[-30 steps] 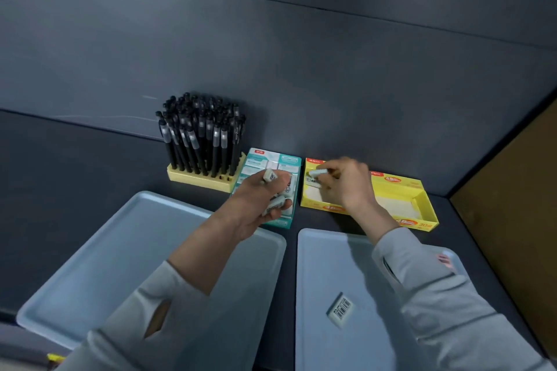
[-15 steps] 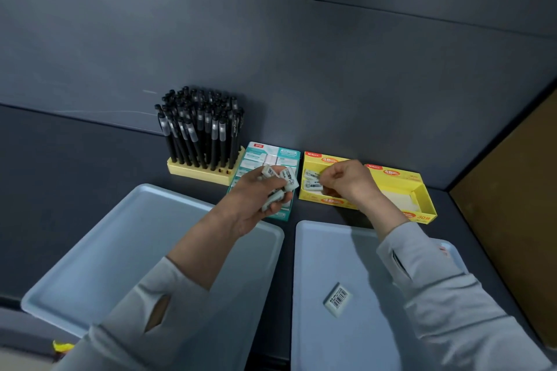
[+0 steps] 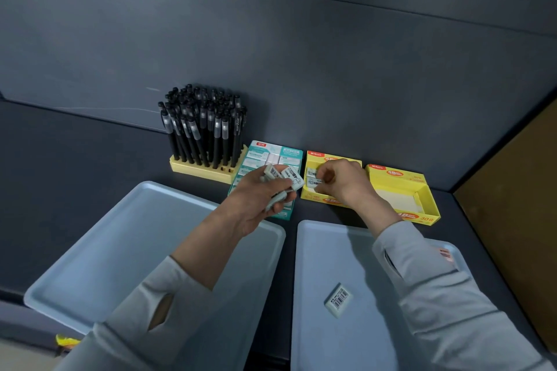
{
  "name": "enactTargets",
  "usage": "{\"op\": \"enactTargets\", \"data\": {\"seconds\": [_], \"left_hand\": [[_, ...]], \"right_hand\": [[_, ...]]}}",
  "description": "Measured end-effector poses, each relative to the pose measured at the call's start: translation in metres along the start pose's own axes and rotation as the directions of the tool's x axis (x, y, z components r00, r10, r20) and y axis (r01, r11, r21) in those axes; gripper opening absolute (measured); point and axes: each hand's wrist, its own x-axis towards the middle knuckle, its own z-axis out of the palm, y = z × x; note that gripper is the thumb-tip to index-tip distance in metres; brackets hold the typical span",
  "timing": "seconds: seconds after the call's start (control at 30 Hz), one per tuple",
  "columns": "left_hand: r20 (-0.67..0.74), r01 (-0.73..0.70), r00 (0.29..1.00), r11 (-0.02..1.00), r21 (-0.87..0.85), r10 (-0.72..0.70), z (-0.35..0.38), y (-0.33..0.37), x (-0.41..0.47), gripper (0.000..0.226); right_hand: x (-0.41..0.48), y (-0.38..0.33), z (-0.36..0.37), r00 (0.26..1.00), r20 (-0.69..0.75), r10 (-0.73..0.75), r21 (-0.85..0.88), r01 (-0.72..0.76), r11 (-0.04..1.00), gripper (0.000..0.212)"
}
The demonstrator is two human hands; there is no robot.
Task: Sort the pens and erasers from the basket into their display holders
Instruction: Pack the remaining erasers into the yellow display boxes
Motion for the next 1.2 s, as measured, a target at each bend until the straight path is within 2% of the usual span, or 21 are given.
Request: {"op": "enactTargets", "data": {"seconds": [0.1,0.23,0.3,0.33,0.4,0.47,0.5,0.57,0.6,0.67,0.77,0.8,0.93,1.07,1.2], "left_hand": [[0.004,-0.007,1.000,1.000,0.005,0.007,0.002,-0.001,0.000,0.016],[-0.011,-0.024,1.000,0.999,0.038,0.024,0.004,-0.002,0.000,0.020],[-0.023,-0.036,0.999,0.998,0.061,0.037,0.005,-0.002,0.000,0.022],[-0.031,-0.042,0.999,0.997,0.069,0.045,0.005,-0.002,0.000,0.024],[-0.053,-0.059,0.997,0.995,0.079,0.063,0.006,-0.003,0.001,0.024],[-0.075,-0.079,0.993,0.992,0.098,0.086,0.008,-0.004,0.002,0.022],[-0.081,-0.092,0.992,0.989,0.113,0.102,0.009,-0.004,0.003,0.021],[-0.084,-0.117,0.988,0.982,0.151,0.131,0.012,-0.004,0.003,0.016],[-0.081,-0.125,0.987,0.977,0.173,0.141,0.013,-0.004,0.003,0.013],[-0.074,-0.126,0.987,0.970,0.206,0.144,0.014,-0.003,0.003,0.009],[-0.093,-0.057,0.993,0.992,0.109,0.067,0.009,0.000,0.004,0.020],[-0.105,-0.015,0.994,0.999,0.051,0.020,0.008,0.001,0.003,0.022],[-0.087,0.098,0.990,0.989,-0.108,-0.108,0.004,0.004,0.002,0.026],[-0.083,0.093,0.991,0.987,-0.129,-0.104,0.002,0.003,0.002,0.023],[-0.085,0.081,0.992,0.988,-0.131,-0.093,0.000,0.002,0.004,0.021]], "right_hand": [[0.002,0.000,0.003,0.999,-0.047,-0.002,0.024,0.003,1.000,0.016],[0.000,0.001,0.001,1.000,-0.028,-0.015,0.029,0.016,0.999,0.018],[-0.001,0.000,-0.003,0.997,-0.074,-0.005,0.047,0.009,0.999,0.011],[-0.003,-0.002,-0.007,0.994,-0.109,0.006,0.118,0.007,0.993,0.005],[-0.010,-0.010,-0.019,0.998,-0.058,0.039,0.437,-0.010,0.899,0.009],[-0.023,-0.022,-0.030,0.983,0.181,-0.044,0.709,-0.099,0.698,0.011],[-0.029,-0.027,-0.033,0.956,0.269,-0.114,0.752,-0.135,0.645,0.011],[-0.035,-0.029,-0.033,0.934,0.302,-0.193,0.781,-0.126,0.612,0.019],[-0.034,-0.027,-0.033,0.948,0.265,-0.178,0.790,-0.108,0.603,0.023],[-0.028,-0.018,-0.034,0.989,0.141,-0.049,0.792,-0.083,0.605,0.023],[-0.020,0.003,-0.036,0.994,-0.016,0.105,0.627,-0.072,0.776,0.012],[-0.019,0.009,-0.036,0.993,-0.007,0.121,0.597,-0.093,0.797,0.012],[-0.019,0.009,-0.028,0.991,0.081,0.109,0.656,-0.136,0.742,0.026],[-0.016,0.000,-0.024,0.980,0.177,0.093,0.760,-0.196,0.620,0.028],[-0.015,-0.007,-0.026,0.979,0.193,0.062,0.766,-0.189,0.615,0.020]]}}
